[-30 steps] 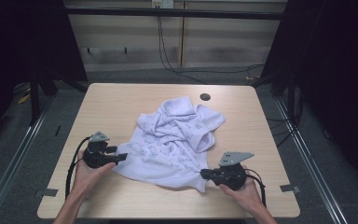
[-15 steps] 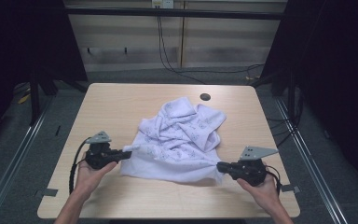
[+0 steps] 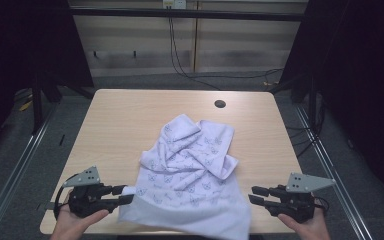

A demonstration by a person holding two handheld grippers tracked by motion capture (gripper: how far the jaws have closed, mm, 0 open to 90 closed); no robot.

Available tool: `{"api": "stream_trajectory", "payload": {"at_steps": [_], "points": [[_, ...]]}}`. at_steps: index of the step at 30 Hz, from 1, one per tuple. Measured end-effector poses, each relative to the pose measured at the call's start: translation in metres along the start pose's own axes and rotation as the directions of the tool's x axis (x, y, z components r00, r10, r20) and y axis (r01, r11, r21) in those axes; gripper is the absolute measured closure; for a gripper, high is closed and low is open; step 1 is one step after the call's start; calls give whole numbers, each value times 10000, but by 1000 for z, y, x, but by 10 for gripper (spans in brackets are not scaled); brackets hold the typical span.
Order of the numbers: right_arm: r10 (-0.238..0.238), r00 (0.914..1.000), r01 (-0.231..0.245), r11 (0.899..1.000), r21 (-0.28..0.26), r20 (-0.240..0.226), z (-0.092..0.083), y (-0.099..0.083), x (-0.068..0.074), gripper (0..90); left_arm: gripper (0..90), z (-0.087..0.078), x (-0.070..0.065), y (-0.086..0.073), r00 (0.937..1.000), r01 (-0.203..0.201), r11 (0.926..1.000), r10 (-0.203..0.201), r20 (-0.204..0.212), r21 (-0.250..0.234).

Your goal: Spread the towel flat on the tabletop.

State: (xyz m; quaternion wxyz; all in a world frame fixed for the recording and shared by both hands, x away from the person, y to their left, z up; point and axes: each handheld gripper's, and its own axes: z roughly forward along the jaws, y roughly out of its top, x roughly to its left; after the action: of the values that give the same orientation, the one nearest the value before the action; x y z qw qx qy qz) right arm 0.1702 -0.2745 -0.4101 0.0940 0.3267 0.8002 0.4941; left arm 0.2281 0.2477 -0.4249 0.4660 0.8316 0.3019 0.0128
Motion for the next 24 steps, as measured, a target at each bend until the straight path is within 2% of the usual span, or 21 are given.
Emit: {"api": "stream_trajectory", "payload": {"at_steps": [1,2,3,5,7,8,9,10,11,12,14,15,16,17,18,19,20,21,22,23,24], "points": [[0,10000,0,10000,0,0,0,0,0,682,577,0,0,0,10000,0,10000,0,0,0],[78,10000,-78,9999,126,50,2,-3,-1,663,577,0,4,-1,9996,73,10000,-72,-271,24],[119,9997,-126,9992,379,192,11,-6,-5,663,507,2,8,-2,9985,261,9996,-259,-485,43],[15,9998,-27,9981,621,191,24,-5,-7,664,521,1,14,-3,9988,285,9994,-277,-408,207],[54,10000,-48,9977,677,-83,38,-4,-10,667,504,-1,18,-1,9961,392,9991,-378,-802,167],[-14,9998,28,9971,760,-180,46,-3,-11,669,503,-1,18,-1,9961,392,9991,-378,-802,167],[-3,9996,27,9962,866,-283,56,-2,-13,679,516,10,23,3,9953,372,9993,-362,-900,97],[-5,9996,33,9953,970,-294,65,0,-15,681,545,19,27,6,9976,290,9995,-283,-634,102],[-5,9996,33,9953,970,-294,65,0,-15,681,573,19,27,6,9976,290,9995,-283,-634,102],[-49,9991,102,9923,1236,-428,87,2,-20,702,644,38,35,12,9995,113,9999,-109,-293,121],[-108,9995,154,9884,1510,-310,104,3,-24,719,683,64,47,18,9998,174,9973,-167,-112,709],[-10,9992,75,9873,1585,-410,112,2,-26,729,715,75,53,19,9992,375,9953,-385,89,892],[-10,9992,75,9873,1585,-410,112,2,-26,729,724,75,53,19,9992,375,9953,-385,89,892],[-99,9987,201,9785,2051,-505,127,-1,-25,742,732,86,58,19,9988,429,9917,-455,184,1214],[-99,9987,201,9785,2051,-505,127,-1,-25,742,732,94,61,19,9994,226,9877,-265,229,1544],[-219,9983,351,9664,2545,-546,136,-5,-20,742,738,106,66,16,9999,110,9780,-97,-73,2083],[-288,9982,415,9638,2632,-517,137,-7,-19,742,738,111,68,13,9998,150,9758,-116,-169,2182],[-363,9981,488,9593,2783,-499,138,-10,-19,742,753,110,69,11,9996,210,9821,-167,-245,1873],[-432,9984,527,9497,3086,-376,138,-15,-18,750,751,110,70,10,9991,41,9833,38,-431,1818],[-523,9982,586,9494,3085,-285,135,-18,-17,750,753,108,69,11,9972,-222,9812,355,-661,1915],[-387,9986,477,9502,3080,-354,132,-19,-18,750,752,107,69,10,9918,-430,9805,650,-1097,1917]]}}
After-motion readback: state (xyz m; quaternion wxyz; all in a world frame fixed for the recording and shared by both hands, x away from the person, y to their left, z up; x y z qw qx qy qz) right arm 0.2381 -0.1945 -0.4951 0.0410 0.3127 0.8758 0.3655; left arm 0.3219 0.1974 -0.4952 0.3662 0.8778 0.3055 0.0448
